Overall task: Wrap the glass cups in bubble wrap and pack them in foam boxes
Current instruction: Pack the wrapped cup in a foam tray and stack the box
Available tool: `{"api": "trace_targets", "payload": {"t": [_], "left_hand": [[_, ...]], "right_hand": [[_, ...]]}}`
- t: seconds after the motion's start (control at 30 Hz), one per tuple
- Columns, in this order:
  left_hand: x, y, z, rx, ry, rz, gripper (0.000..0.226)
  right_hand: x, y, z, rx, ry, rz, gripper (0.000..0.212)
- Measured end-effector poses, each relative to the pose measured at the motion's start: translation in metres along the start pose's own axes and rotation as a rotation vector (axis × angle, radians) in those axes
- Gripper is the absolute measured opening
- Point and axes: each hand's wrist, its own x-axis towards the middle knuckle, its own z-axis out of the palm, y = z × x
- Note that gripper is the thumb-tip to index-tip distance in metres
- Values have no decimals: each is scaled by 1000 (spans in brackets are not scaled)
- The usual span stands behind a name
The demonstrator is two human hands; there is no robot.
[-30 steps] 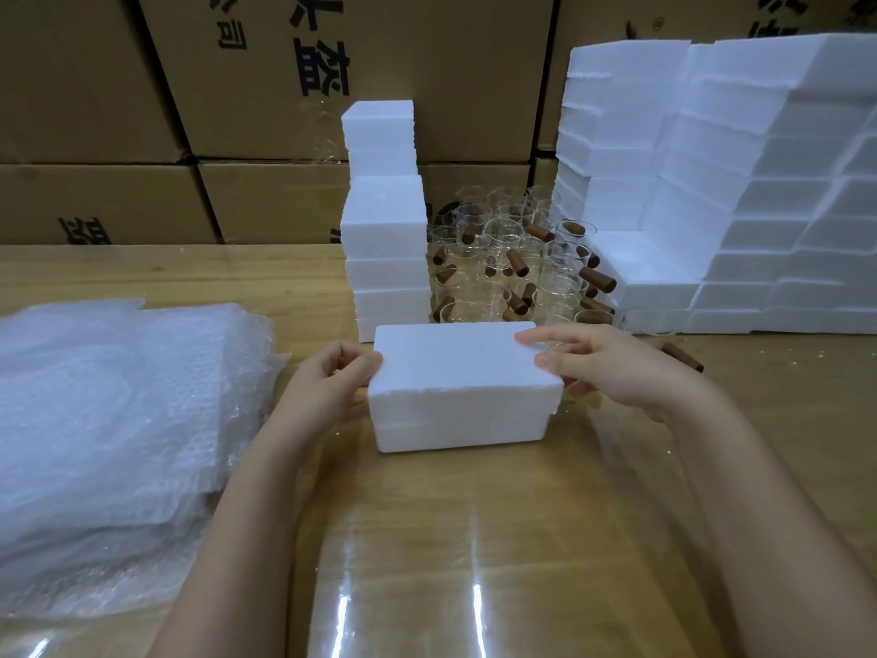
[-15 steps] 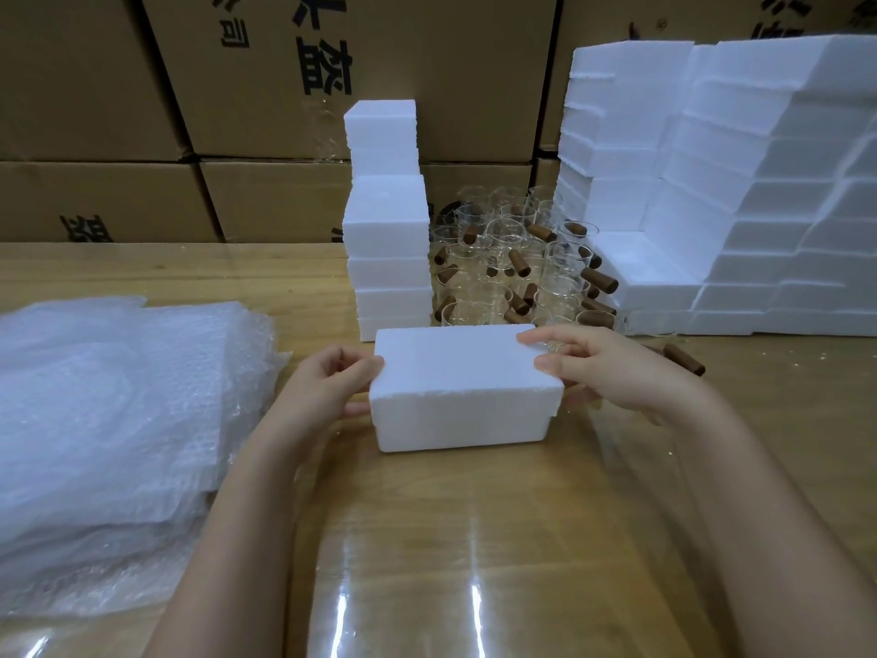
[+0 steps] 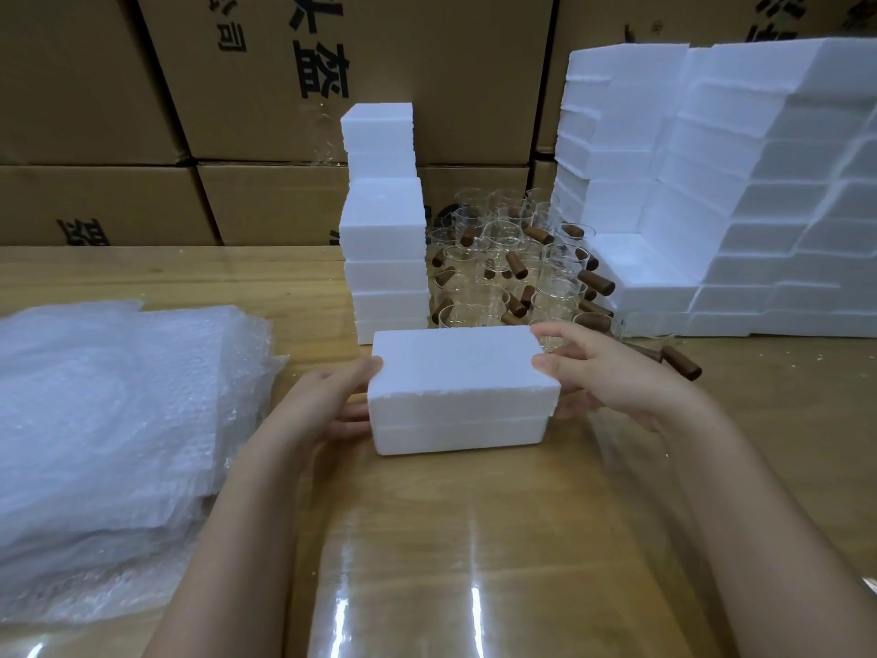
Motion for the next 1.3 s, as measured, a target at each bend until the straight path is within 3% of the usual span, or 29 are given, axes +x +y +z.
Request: {"api": "trace_targets", "payload": {"t": [0.17, 0.33, 0.57, 0.6, 0.7, 0.77, 0.9, 1.07, 1.17, 1.3], "left_hand": [[2, 3, 21, -70, 22, 27, 15], [4, -1, 26, 5, 15, 51, 25], [0, -1, 17, -77, -11, 119, 14], [-1, 1, 15, -100, -19, 112, 18], [-5, 10, 10, -188, -127, 55, 66], [-7, 15, 6, -182, -191, 25, 83], [-9, 19, 4, -214, -174, 104, 79], [-14, 19, 1, -222, -148, 128, 91], [-18, 21, 2, -228, -191, 134, 85], [-21, 26, 8, -199, -244, 99, 71]], "right_hand": [[1, -4, 21, -62, 40, 116, 34], [11, -6, 39, -271, 209, 122, 40], [4, -10, 30, -98, 183, 66, 39], [3, -12, 28, -82, 189, 46, 39], [0, -17, 24, 7, 190, 2, 35], [-2, -20, 22, 17, 211, -36, 33], [-3, -23, 18, 91, 251, -75, 34], [-9, -20, 15, 291, -13, 11, 46], [-7, -21, 17, 380, 0, -13, 54], [-4, -19, 16, 475, 56, -5, 47]]}}
